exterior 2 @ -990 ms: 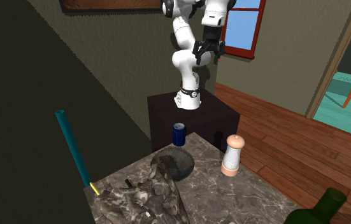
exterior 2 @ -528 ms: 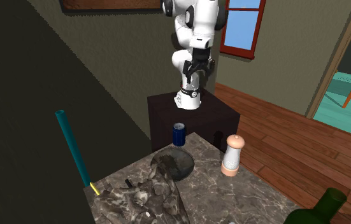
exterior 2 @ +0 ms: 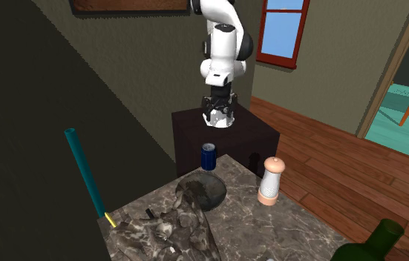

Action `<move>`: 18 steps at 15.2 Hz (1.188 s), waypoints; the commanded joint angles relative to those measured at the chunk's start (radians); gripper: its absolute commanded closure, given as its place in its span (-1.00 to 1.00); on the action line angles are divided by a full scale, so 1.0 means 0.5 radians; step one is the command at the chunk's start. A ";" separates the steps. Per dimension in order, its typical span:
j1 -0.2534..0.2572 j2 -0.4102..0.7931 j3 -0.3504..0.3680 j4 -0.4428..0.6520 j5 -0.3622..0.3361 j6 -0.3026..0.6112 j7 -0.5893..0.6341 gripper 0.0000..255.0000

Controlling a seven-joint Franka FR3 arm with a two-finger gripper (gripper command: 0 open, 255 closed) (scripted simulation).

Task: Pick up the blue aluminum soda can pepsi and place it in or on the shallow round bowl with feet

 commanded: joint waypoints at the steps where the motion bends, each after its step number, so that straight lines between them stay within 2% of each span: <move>1: 0.013 0.152 -0.086 -0.008 0.010 0.172 -0.067 -1.00; 4: 0.054 0.408 -0.225 0.015 0.081 0.410 -0.210 -1.00; 7: 0.120 0.670 -0.351 0.061 0.240 0.617 -0.397 -1.00; 15: 0.185 0.926 -0.394 0.022 0.459 0.881 -0.557 -1.00; 18: 0.184 0.926 -0.393 0.022 0.459 0.881 -0.557 -1.00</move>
